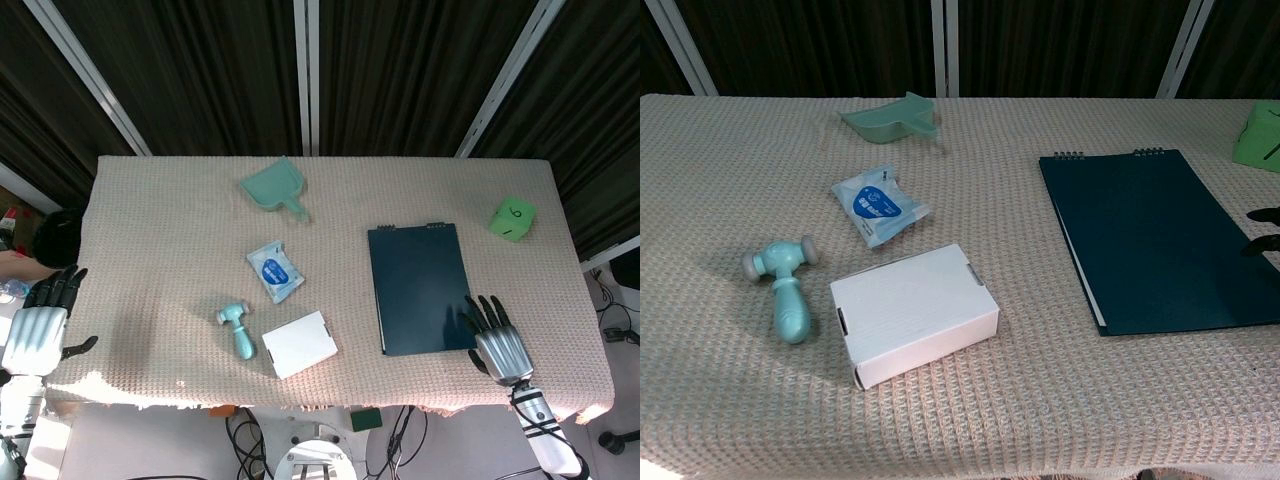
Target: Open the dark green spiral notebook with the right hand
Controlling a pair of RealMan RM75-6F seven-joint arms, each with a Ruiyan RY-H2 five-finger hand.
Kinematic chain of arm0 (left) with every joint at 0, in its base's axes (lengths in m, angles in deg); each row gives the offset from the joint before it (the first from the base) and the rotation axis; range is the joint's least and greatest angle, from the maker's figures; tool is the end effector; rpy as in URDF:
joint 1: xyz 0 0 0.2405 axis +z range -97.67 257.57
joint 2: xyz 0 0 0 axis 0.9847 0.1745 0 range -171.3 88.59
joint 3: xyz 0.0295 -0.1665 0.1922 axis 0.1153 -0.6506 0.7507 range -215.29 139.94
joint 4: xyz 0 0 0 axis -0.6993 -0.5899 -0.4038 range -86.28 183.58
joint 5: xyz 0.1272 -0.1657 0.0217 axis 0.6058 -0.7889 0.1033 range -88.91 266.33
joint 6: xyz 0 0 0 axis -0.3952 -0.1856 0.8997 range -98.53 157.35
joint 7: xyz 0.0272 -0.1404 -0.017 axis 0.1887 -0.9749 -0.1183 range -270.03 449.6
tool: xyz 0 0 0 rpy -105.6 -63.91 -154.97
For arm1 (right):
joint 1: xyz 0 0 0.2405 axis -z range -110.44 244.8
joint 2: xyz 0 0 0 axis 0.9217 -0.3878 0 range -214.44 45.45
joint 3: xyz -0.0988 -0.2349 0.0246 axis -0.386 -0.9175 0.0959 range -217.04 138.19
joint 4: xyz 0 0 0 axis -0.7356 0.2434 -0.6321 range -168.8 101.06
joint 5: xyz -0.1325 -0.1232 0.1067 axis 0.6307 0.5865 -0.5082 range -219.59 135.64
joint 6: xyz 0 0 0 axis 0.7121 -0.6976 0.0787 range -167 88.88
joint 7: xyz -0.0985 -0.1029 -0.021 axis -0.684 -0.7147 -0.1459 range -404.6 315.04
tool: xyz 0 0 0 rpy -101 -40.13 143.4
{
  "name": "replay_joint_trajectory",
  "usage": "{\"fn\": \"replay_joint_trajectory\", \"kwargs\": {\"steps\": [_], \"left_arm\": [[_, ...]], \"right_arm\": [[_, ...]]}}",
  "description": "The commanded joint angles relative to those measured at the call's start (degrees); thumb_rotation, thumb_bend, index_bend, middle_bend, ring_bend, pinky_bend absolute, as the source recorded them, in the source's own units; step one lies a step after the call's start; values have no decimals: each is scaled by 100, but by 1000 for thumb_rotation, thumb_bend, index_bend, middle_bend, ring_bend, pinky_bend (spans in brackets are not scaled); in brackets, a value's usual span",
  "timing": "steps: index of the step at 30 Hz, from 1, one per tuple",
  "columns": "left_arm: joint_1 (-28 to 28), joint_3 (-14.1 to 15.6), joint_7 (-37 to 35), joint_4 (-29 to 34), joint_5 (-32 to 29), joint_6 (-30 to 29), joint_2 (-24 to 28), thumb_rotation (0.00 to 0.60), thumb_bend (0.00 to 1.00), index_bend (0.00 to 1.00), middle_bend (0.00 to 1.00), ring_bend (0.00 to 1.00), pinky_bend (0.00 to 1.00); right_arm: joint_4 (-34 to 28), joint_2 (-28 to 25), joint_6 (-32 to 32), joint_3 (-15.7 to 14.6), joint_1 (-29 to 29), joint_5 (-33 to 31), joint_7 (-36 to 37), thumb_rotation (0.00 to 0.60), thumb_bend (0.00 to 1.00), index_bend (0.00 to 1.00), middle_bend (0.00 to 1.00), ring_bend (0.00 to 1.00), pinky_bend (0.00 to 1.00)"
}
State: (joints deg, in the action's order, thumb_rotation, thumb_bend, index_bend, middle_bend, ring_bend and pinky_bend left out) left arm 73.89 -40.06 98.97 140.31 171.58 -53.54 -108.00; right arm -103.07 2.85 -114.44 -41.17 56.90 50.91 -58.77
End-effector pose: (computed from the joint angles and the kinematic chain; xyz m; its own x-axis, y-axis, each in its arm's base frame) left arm -0.3155 0.1855 0.1425 0.5050 0.0460 0.8619 0.8623 0.0173 -0.5062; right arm -0.3184 -0.1919 0.0194 0.6422 -0.1440 0.7529 -0.7579 -0.2665 0.5955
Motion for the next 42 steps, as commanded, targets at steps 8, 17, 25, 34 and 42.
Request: {"fn": "replay_joint_trajectory", "kwargs": {"steps": [8,17,25,34,42], "left_arm": [[8,4,-4,12,15,-21,4,600,57,28,41,65,131],[2,9,-11,-17,-3,11,-11,600,57,28,41,65,131],[27,10,-35,-44,-32,-5,-2,600,57,28,41,65,131],[0,-4,-47,-90,-49,41,-28,600,58,28,42,65,131],[6,-12,-26,-151,-83,38,-59,600,57,28,41,65,130]], "right_arm": [[14,3,-34,-25,-30,1,15,600,304,272,30,0,0],[68,29,-65,-46,-11,-49,65,600,304,294,35,0,0],[61,49,-58,7,-80,-71,32,600,304,309,43,0,0],[158,165,-43,1,-136,-57,-88,600,320,364,54,0,0],[350,319,-45,10,-197,-32,-102,600,414,428,69,0,0]]}}
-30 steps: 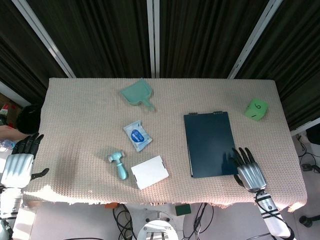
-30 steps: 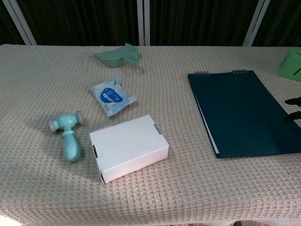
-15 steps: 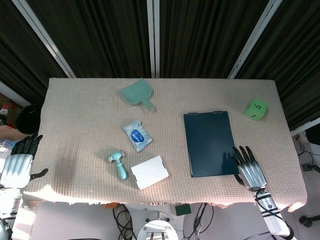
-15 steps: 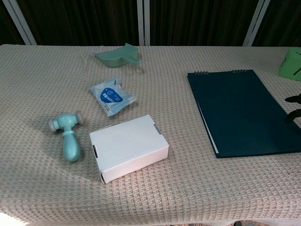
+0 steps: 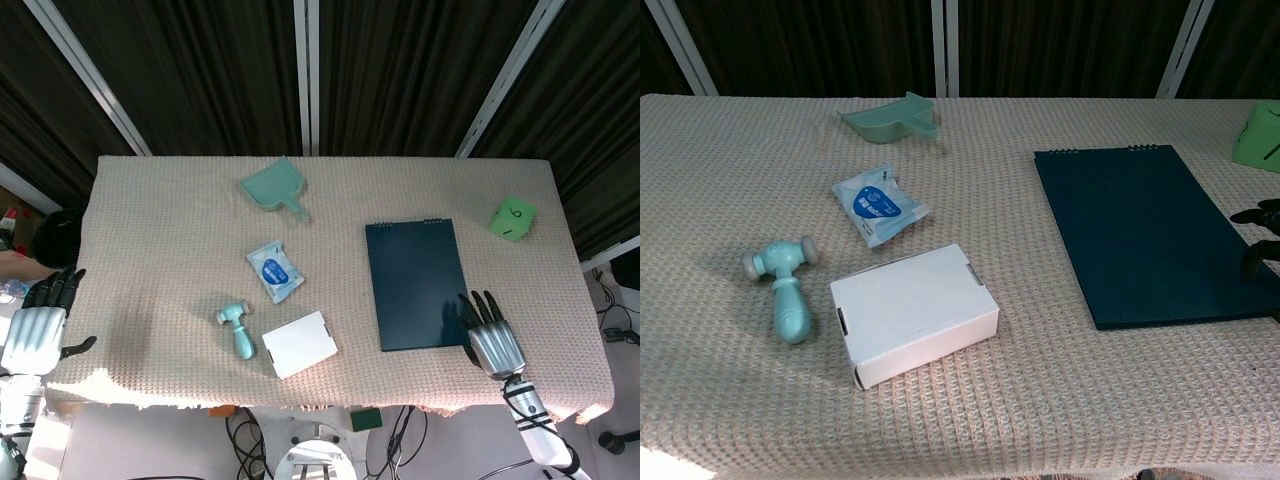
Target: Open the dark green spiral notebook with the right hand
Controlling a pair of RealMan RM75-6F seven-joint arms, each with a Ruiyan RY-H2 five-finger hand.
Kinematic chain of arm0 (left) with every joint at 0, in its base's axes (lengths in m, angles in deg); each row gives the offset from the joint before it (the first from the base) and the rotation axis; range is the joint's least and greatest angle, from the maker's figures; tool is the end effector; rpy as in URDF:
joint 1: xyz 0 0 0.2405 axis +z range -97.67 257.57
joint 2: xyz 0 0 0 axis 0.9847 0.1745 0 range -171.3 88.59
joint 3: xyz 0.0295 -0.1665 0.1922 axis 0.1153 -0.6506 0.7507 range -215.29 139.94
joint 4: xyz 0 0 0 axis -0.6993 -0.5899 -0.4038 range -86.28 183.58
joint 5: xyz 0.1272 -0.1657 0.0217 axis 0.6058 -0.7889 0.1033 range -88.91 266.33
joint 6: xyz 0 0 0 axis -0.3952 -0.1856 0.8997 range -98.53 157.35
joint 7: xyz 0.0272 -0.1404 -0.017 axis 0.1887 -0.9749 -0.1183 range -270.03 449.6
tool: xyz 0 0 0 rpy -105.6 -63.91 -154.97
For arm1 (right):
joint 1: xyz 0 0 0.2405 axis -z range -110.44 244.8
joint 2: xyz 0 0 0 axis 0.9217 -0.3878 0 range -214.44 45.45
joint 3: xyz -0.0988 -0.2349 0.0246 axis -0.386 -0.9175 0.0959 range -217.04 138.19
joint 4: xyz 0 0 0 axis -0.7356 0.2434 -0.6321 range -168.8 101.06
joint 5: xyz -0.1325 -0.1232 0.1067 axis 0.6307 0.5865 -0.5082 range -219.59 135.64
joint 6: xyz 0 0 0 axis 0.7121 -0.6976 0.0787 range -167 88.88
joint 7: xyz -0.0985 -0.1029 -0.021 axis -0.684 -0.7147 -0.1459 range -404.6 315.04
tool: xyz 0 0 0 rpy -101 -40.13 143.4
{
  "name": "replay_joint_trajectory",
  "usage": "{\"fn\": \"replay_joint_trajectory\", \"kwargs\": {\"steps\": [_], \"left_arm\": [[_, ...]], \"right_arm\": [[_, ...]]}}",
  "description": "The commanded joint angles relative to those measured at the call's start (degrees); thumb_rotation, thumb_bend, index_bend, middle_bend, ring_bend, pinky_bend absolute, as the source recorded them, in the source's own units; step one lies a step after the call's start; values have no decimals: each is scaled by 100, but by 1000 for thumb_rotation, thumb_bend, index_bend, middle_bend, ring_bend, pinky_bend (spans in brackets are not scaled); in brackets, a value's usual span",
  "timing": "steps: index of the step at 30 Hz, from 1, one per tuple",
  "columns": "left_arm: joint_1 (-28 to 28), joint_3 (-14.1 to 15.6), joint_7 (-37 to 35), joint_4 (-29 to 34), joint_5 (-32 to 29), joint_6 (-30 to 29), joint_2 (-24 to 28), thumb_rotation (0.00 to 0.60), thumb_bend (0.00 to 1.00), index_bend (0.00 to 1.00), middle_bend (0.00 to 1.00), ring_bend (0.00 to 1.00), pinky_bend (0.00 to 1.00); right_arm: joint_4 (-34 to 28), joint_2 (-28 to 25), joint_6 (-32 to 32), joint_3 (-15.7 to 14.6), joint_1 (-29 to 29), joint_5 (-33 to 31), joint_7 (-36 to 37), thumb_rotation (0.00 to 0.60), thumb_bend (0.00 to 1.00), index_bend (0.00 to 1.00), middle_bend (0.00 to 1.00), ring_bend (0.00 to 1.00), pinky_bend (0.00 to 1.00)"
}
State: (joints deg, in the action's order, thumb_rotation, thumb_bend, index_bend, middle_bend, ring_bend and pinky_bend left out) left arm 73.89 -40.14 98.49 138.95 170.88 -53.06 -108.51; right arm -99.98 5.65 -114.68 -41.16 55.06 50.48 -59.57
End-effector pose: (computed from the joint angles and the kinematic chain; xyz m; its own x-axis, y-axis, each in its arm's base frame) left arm -0.3214 0.1861 0.1416 0.5085 0.0533 0.8594 0.8594 0.0304 -0.5104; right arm -0.3139 -0.2028 0.0084 0.6590 -0.1158 0.7432 -0.7388 -0.2849 0.6107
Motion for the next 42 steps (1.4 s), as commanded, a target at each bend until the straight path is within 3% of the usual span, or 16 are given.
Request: {"fn": "replay_joint_trajectory", "kwargs": {"steps": [1,10,20,30,42], "left_arm": [[12,-9,45,-25,-25,-20,-13,600,57,28,41,65,131],[30,-21,47,-70,-62,-37,-31,600,57,28,42,65,131],[34,-20,11,-70,-41,-49,-16,600,57,28,42,65,131],[48,-12,6,-23,7,-91,10,600,57,28,41,65,131],[46,18,70,104,114,-132,45,600,57,28,41,65,131]], "right_arm": [[64,61,-33,18,-19,13,-28,600,433,434,72,0,0],[206,202,-32,46,-90,17,-61,600,474,565,104,0,0],[473,329,-327,56,-41,88,20,600,477,990,227,0,0],[467,155,-615,-94,75,257,256,600,527,1000,243,0,0],[-471,-679,-775,-622,553,361,80,600,606,1000,243,0,0]]}}
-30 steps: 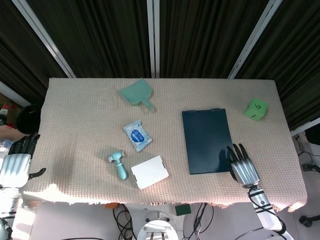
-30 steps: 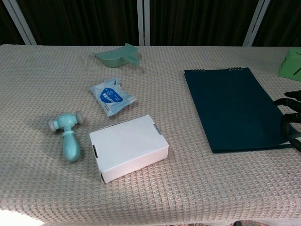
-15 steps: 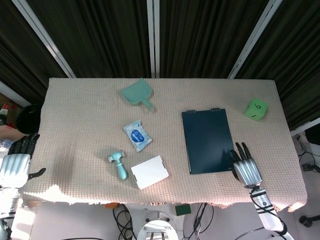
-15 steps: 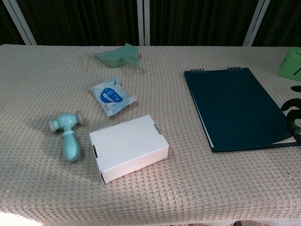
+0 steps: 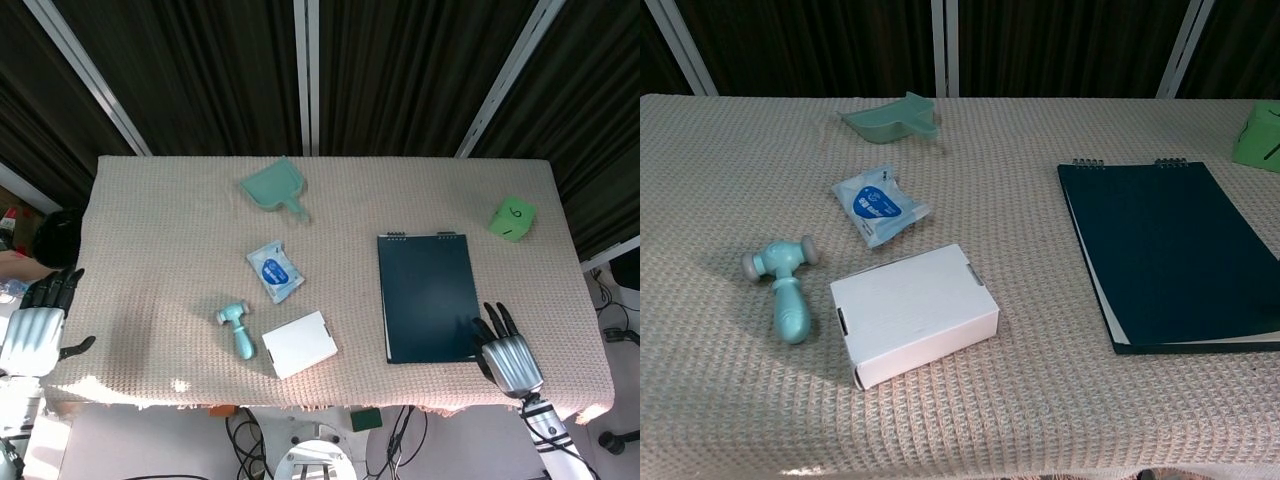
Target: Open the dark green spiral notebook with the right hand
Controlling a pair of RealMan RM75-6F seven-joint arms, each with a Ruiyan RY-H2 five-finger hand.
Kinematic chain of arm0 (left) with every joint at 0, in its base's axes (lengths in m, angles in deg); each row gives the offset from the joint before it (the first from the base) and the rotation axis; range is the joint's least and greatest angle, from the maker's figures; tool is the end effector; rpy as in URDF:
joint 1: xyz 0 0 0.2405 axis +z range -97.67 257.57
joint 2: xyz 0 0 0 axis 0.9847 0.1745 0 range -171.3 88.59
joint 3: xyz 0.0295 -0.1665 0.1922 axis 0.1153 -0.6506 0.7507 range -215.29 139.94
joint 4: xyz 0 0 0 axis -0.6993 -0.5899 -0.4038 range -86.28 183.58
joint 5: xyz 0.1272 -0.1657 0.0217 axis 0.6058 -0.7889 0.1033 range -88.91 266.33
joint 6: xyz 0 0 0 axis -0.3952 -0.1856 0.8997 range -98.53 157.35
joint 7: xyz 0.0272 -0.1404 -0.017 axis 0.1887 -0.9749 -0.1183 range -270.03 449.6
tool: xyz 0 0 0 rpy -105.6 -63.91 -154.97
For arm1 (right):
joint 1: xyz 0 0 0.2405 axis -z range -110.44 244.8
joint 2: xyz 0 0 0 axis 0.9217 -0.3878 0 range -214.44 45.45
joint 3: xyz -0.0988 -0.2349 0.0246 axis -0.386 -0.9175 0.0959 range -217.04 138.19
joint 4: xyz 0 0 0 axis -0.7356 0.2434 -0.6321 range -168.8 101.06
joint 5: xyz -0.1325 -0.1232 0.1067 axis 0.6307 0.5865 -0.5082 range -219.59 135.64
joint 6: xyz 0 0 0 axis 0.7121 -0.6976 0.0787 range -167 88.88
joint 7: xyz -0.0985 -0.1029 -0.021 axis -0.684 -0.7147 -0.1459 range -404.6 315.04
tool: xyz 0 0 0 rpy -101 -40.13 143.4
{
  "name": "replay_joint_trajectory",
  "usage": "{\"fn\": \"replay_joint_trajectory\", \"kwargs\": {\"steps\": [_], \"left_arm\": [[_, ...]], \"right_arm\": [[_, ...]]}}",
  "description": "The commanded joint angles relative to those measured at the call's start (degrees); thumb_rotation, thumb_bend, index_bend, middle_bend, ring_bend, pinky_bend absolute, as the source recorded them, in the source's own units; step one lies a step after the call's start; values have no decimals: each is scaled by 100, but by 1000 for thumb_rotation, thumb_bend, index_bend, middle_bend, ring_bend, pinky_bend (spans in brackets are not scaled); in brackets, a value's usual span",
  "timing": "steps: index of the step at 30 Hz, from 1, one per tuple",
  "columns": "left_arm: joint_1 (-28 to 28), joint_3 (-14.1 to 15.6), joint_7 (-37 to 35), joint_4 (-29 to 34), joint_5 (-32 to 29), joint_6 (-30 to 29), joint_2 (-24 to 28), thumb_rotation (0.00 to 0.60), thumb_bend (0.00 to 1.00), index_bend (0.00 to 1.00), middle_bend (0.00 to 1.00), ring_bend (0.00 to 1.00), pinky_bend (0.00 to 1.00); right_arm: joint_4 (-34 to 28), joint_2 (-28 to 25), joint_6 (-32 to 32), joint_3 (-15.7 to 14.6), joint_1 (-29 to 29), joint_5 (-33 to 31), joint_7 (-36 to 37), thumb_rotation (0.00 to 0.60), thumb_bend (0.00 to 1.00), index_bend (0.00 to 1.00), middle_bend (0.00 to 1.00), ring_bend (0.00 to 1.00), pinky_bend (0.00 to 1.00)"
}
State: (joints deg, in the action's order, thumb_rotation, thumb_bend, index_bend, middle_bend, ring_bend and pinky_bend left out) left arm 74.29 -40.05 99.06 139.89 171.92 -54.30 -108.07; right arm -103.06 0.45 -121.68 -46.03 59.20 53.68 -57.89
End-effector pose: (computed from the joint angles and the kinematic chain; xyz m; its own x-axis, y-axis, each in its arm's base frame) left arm -0.3167 0.1835 0.1442 0.5124 0.0352 0.8580 0.8580 0.0201 -0.5132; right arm -0.3239 -0.1626 0.0365 0.6551 -0.1057 0.7482 -0.7394 -0.2934 0.6060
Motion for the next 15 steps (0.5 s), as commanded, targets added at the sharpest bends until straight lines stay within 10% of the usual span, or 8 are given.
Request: {"fn": "replay_joint_trajectory", "kwargs": {"steps": [1,7,15], "left_arm": [[11,14,21,18,17,-17,2,600,57,28,41,65,131],[63,32,30,52,47,-100,17,600,58,28,42,65,131],[55,47,-31,-33,46,-46,-30,600,57,28,42,65,131]], "right_arm": [[-220,-213,-99,-173,180,56,-116,600,608,1000,243,0,0],[-630,-620,-523,-290,470,184,-195,600,614,1000,243,0,0],[-834,-573,-504,433,125,-3,-407,600,616,1000,257,0,0]]}}
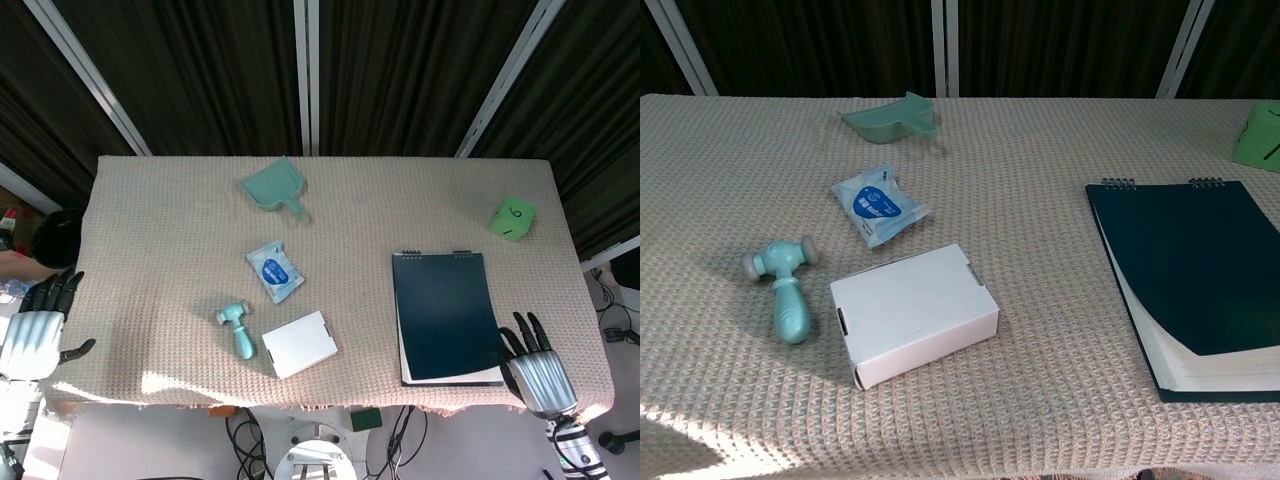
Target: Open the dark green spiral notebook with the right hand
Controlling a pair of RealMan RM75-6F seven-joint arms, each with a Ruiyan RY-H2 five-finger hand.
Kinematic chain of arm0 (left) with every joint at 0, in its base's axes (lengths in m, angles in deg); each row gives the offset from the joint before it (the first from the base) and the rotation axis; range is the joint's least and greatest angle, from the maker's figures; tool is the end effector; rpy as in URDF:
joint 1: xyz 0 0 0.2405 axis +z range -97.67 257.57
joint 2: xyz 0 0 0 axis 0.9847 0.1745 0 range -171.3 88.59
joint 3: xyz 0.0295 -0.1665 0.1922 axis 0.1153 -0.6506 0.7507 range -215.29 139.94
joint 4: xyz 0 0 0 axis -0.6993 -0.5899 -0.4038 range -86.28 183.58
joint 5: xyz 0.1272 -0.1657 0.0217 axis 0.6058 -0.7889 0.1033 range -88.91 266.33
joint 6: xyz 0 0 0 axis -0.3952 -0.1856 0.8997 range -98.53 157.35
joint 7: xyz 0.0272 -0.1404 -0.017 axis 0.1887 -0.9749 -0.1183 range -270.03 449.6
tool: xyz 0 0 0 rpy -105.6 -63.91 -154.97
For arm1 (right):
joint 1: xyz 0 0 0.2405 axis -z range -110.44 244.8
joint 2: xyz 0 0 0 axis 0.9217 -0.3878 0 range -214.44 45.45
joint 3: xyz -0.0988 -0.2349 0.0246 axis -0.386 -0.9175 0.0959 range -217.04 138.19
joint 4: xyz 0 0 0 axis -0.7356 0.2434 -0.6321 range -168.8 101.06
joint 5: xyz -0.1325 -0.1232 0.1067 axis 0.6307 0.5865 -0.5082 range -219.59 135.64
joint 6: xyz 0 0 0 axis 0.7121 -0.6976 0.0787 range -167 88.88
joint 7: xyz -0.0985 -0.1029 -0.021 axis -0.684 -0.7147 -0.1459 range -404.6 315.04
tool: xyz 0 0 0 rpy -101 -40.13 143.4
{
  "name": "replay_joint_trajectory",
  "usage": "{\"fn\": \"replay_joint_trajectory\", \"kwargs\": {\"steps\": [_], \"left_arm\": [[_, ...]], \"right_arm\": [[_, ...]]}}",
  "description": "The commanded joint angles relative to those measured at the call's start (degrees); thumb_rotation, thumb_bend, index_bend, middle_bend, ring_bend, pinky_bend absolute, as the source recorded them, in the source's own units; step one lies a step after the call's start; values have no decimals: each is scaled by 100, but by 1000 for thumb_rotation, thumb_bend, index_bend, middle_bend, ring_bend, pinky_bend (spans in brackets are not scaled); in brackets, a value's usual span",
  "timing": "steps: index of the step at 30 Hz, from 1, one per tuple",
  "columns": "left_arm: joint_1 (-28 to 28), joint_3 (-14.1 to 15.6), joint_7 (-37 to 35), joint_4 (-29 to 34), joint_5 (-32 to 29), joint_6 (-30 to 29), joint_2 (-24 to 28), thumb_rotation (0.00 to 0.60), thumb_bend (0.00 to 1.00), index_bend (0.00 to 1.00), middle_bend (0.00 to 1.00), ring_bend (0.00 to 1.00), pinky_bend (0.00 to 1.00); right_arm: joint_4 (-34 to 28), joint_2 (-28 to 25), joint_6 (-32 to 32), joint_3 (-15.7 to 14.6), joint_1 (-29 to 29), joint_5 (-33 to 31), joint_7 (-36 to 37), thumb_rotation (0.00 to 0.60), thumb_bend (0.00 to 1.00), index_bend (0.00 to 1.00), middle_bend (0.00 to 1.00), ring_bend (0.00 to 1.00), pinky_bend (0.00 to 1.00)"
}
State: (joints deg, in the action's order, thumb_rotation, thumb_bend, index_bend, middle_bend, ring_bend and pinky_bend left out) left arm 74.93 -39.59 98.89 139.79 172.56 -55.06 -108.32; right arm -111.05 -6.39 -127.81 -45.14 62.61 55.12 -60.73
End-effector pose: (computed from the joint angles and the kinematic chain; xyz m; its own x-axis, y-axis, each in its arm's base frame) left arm -0.3171 0.1783 0.1430 0.5092 0.0342 0.8600 0.8599 0.0198 -0.5100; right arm -0.3155 -0.1467 0.0793 0.6552 -0.0221 0.7551 -0.7381 -0.2315 0.6337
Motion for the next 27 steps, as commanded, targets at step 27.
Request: {"fn": "replay_joint_trajectory", "kwargs": {"steps": [27], "left_arm": [[-228,-186,-108,-178,-661,675,147,600,57,28,41,65,131]], "right_arm": [[4967,2409,3731,3723,-4825,-3714,-1439,600,664,1000,291,0,0]]}}
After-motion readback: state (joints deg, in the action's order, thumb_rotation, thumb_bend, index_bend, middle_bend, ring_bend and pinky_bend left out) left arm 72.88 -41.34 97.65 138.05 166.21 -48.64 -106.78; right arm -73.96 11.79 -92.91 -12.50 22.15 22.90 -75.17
